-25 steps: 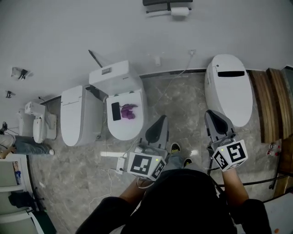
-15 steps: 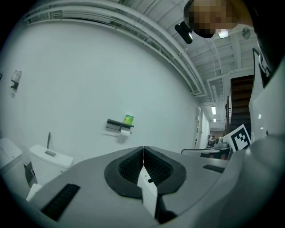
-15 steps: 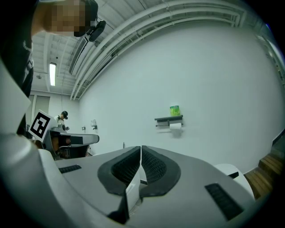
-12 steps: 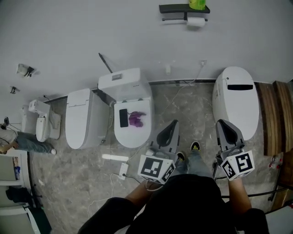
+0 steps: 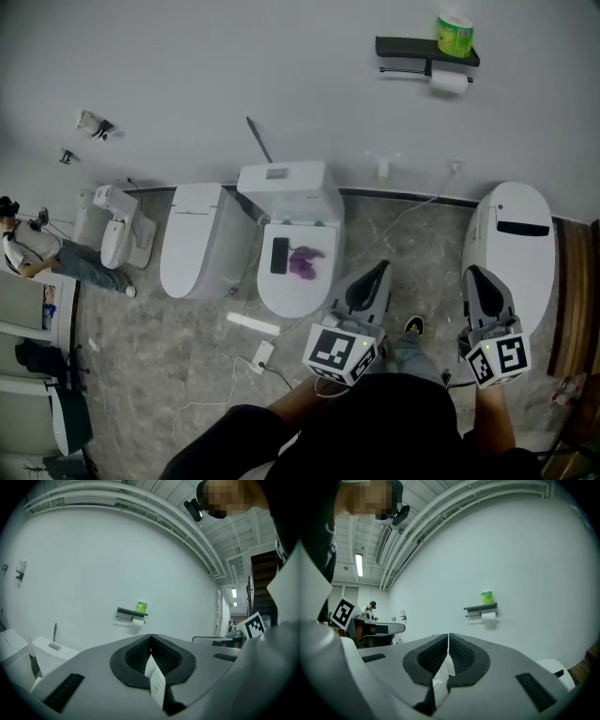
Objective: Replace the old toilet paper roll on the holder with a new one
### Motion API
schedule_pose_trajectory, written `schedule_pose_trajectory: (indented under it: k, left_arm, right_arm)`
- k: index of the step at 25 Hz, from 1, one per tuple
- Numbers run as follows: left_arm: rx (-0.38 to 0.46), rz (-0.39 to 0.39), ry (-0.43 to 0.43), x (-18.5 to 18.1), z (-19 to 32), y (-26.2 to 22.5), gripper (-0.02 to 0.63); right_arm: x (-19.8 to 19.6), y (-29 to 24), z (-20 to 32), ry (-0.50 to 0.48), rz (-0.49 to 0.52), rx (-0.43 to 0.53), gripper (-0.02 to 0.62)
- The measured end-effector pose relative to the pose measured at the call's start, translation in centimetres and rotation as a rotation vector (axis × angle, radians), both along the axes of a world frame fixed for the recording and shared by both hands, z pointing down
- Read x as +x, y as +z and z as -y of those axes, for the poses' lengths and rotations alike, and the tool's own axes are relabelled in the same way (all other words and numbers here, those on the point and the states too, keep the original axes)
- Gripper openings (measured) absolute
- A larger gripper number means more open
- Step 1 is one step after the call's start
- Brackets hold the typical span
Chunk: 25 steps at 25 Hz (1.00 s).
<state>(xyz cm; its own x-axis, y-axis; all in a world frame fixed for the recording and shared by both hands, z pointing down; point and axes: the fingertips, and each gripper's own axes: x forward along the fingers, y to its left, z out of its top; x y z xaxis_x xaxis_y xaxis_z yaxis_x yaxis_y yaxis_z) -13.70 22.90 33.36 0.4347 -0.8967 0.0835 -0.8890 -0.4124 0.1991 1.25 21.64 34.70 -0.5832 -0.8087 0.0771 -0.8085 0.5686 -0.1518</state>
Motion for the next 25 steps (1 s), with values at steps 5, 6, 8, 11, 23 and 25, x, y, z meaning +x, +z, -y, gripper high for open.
schedule_pose_trajectory:
  k: [5, 6, 8, 11, 23, 25]
  left_arm:
    - [-0.018, 0.018, -0.022, 2.3, 3.9, 0.2, 0.023]
    - [-0.02, 0.028, -0.022, 2.7, 4.7, 0.3, 0.023]
    - [-0.023, 0.046, -0.027, 3.4, 6.2, 0.4, 0.023]
    - [-0.03, 0.053, -0.042, 4.4, 7.9, 0.5, 0.023]
    - [-0.052, 0.076, -0.044, 6.7, 12.8, 1.5, 0.023]
    - [-0.049, 0.078, -0.037, 6.8, 13.5, 1.6, 0.023]
  right_arm:
    - [2.4, 0.2, 4.4, -0.011, 0.014, -0.004, 0.021]
    - [2.8, 0.3, 5.2, -0.012, 0.022, -0.004, 0.021]
    - [3.5, 0.4, 6.9, -0.019, 0.038, -0.004, 0.021]
    - [4.7, 0.8, 8.8, -0.026, 0.048, -0.011, 0.021]
    - [7.9, 1.9, 13.5, 0.003, 0.082, -0.028, 0.021]
    - [8.0, 1.9, 14.2, 0.008, 0.081, -0.025, 0.021]
